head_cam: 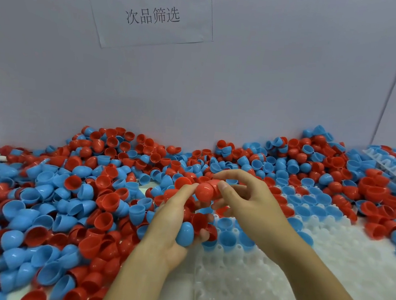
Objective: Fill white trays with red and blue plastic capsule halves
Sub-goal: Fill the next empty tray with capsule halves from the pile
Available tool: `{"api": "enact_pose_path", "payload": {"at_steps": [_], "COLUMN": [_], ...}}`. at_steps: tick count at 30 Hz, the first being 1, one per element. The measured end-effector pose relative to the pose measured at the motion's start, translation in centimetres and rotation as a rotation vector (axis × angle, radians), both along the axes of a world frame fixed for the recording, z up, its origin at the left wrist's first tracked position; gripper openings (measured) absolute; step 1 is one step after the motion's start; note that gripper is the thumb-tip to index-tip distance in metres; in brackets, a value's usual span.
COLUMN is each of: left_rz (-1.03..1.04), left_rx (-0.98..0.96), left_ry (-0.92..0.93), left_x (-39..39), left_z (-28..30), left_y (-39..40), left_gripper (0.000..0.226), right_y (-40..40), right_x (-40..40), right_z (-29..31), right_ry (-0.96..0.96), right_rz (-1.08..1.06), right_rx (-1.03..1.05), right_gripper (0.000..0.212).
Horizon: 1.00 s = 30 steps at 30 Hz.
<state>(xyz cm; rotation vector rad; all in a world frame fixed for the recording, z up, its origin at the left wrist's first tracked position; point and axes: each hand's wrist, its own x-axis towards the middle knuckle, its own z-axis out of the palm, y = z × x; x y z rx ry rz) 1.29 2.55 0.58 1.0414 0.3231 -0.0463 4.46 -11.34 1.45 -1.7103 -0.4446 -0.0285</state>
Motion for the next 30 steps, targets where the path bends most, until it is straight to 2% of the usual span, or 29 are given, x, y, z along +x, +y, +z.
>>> {"api": "enact_pose_path", "payload": {"at_steps": [6,12,18,22,26,30], "left_rz": [0.039,0.042,0.021,0.001,-0.039,-0.089], "left_rx": [0.006,0.008,-0.001,-0.016,-0.01,0.016], "left_ry": [0.018,0.046,0.033,-0.01,-0.077,-0.136], "left_x": [-0.06,0.08,0.07,0.1,0.18,0.23], "left_z": [0.11,-0.07,-0.18,-0.24,-0.28,-0.23], "left_y": [0.0,0.17,0.04,0.2,0.25,0.16], "left_gripper": [0.026,0.034,0.043,0.036,0.036,0.048], "right_y": [0.49,0.73,0.75,0.51,0.49,0.38], "right_x": [0.35,-0.07,-0.1,-0.01,-0.02,-0.07], "right_z": [-0.71,-0.71,-0.63,-0.28,-0.1,-0.03], "right_ry": [-0.059,-0.183,-0.184,-0.11,-0.015,0.063], "right_rz": [-0.146,-0.066,0.014,0.021,0.006,0.025], "right_rx": [-0.153,-0.244,-0.194,-0.059,0.099,0.14], "right_gripper": [0.013,0.011,0.028,0.037,0.036,0.036]}}
